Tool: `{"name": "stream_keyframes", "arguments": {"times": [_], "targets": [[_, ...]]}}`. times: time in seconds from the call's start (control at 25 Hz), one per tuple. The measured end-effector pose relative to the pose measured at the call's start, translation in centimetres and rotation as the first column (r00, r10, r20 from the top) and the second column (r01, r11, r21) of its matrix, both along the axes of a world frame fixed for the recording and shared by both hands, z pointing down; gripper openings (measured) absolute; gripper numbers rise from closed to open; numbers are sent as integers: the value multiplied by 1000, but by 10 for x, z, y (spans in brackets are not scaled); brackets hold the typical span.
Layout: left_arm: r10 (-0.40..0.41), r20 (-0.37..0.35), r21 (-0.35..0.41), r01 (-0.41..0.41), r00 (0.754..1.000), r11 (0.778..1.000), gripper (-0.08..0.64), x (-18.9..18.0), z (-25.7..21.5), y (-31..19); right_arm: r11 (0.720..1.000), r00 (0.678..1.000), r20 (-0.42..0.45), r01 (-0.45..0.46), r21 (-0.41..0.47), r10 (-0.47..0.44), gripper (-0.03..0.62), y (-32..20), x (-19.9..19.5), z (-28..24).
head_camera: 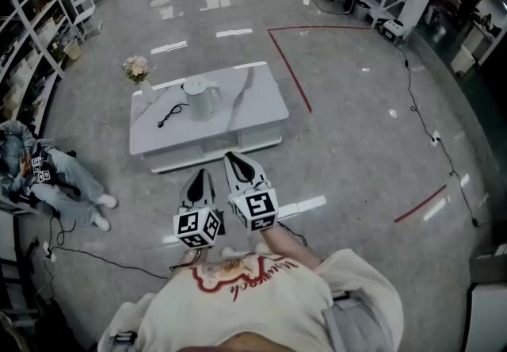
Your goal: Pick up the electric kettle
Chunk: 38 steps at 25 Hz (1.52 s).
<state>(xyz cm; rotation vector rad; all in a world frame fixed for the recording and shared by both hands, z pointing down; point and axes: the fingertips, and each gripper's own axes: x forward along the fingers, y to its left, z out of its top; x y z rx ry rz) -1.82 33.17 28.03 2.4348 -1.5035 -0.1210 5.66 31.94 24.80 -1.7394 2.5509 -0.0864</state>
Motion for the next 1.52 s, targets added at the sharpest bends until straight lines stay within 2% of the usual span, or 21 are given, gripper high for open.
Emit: {"name": "stream_keyframes", "arguments": {"times": [0.44,0.84,1.16,1.52], "targets": [[2,-5,4,-2,1000,1000,-2,-6,-4,-5,1000,1000,-13,-9,-1,9,23,-3,-5,-9],[-1,-12,2,1,1000,1000,-2,-11,-4,-4,999,998,49,-31,13,30,25,-3,1,-6],[12,-20,5,-12,1000,1000,-2,-24,-4,-8,999,998,42,-47,19,47,25,-4,-12,-8],[43,-18,16,-42,999,999,-2,-56,-4,-12,996,996,45,-82,34,80,25,-5,-42,-9]]}}
